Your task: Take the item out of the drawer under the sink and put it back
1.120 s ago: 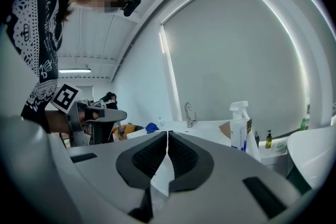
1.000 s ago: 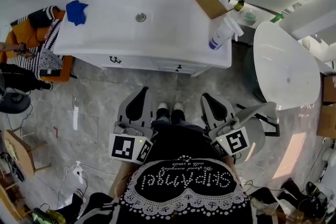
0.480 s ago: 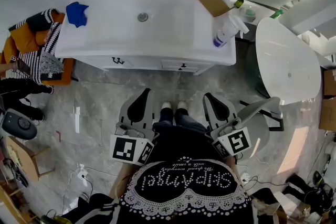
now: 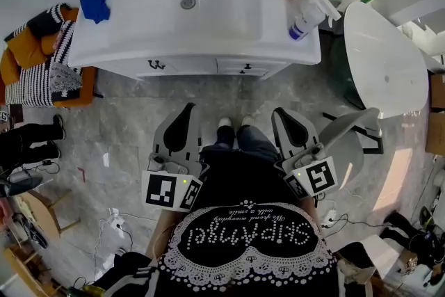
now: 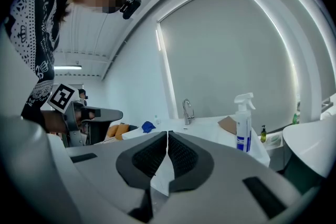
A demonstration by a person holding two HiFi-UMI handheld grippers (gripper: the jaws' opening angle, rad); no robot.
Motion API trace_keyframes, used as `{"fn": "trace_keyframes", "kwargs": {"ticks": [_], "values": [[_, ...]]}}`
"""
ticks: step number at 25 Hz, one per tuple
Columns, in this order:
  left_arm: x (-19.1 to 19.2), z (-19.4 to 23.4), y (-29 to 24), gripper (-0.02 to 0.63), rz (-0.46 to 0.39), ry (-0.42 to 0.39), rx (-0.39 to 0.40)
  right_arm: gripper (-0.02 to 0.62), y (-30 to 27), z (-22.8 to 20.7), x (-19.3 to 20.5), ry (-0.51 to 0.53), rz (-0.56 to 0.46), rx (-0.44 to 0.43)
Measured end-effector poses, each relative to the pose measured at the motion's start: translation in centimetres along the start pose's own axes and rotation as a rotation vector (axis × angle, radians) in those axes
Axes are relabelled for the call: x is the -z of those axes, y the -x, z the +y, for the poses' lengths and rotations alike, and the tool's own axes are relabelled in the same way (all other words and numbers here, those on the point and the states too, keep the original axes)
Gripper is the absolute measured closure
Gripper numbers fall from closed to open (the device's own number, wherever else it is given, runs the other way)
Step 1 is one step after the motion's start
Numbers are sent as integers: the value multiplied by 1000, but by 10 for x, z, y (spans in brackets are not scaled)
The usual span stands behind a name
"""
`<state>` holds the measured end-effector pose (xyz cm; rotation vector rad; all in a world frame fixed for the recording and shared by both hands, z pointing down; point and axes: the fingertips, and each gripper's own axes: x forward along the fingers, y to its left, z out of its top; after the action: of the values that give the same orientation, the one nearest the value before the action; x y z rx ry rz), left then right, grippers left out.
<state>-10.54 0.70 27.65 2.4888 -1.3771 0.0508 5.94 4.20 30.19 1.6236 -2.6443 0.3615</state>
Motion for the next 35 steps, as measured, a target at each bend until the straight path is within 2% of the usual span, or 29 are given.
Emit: {"fn": "trace_keyframes", "kwargs": {"ticks": [8, 19, 23, 29, 35], "values": [[2, 7, -6, 603, 14, 15, 20, 575, -6, 0, 1, 4, 10, 24], [19, -5, -23, 603, 86, 39, 70, 574, -18, -21, 20, 52, 88, 54], [26, -6, -24, 603, 108, 49, 69, 574, -27, -31, 36, 79, 131, 52], [37, -3, -26, 603, 147, 56, 64, 571, -47, -44, 63, 65, 186, 42], [52, 6, -34, 603, 183, 76, 58, 525, -66, -65, 108, 54, 308, 69]]}}
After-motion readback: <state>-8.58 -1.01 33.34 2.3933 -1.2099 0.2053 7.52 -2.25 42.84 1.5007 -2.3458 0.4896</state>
